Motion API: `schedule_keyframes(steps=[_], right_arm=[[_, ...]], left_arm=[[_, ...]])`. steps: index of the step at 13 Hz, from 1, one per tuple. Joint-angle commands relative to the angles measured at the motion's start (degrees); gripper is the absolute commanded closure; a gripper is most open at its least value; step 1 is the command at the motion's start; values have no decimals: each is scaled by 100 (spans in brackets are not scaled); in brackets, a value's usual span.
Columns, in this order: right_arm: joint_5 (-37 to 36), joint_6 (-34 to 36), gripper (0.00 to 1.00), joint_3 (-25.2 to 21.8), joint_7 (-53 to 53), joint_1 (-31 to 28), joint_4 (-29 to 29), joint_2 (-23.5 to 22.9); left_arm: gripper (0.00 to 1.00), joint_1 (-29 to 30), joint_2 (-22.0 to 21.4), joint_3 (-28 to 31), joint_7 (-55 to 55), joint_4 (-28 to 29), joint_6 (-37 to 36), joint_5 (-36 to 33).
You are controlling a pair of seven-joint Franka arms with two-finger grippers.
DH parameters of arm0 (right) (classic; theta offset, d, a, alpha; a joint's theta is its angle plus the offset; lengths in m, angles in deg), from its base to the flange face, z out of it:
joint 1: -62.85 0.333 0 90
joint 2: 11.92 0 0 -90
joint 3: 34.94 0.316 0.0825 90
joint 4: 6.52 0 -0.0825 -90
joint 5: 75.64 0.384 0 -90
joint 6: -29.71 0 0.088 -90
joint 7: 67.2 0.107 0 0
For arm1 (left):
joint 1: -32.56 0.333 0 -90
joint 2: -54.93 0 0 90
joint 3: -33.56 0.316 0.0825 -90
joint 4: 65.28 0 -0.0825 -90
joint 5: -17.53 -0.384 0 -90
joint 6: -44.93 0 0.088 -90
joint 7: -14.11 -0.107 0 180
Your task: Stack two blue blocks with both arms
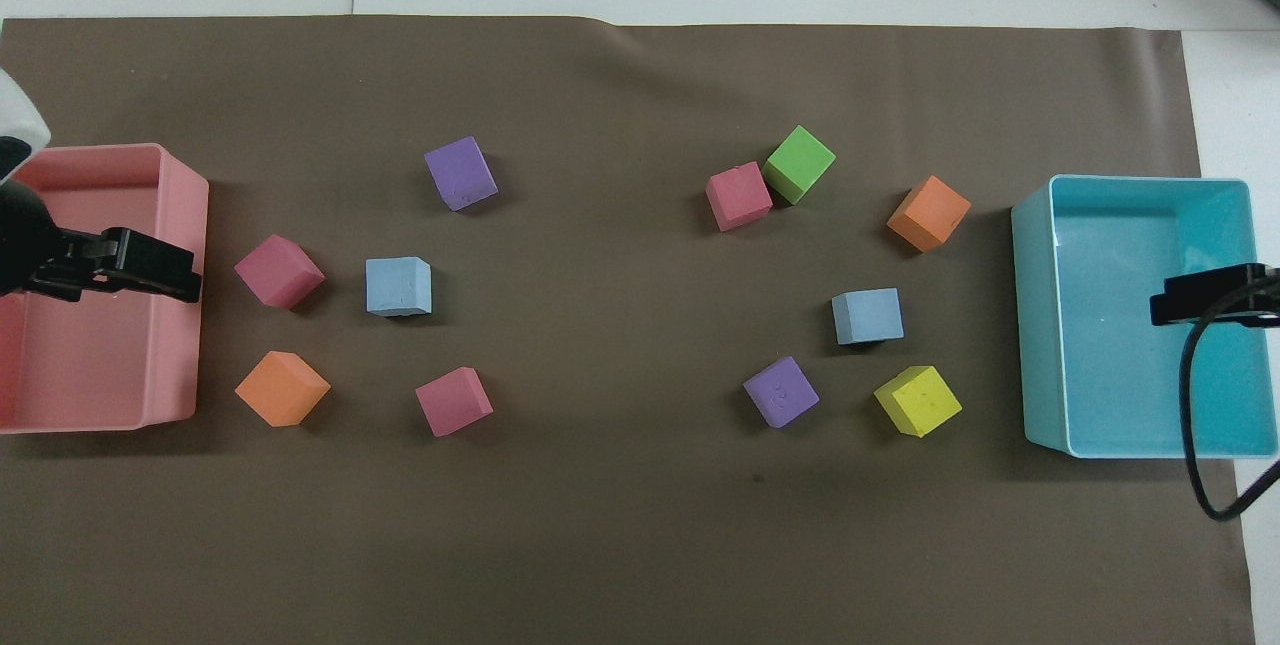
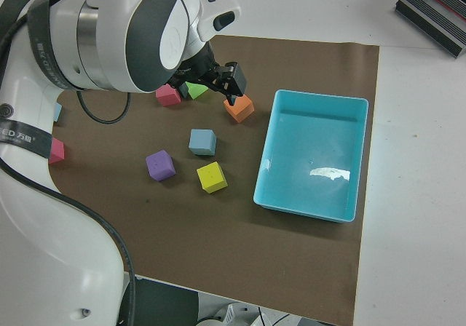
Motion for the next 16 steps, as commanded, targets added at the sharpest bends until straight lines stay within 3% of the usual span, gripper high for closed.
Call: schedule_keyframes(steps=[1, 5, 10, 16], right_arm=[[84, -334, 0, 82, -100, 63, -386, 90], [110, -1116, 0, 109, -153, 379, -957, 20], [110, -1837, 0, 109, -39, 802, -1282, -516], [119, -3049, 0, 118, 190, 986, -2381, -718]], left_arm=[[0, 43, -83, -10, -38, 13, -38, -61], [0, 43, -83, -10, -38, 13, -38, -61], [0, 34, -83, -19, -29, 13, -38, -52], [0, 26, -83, -19, -29, 13, -38, -52]])
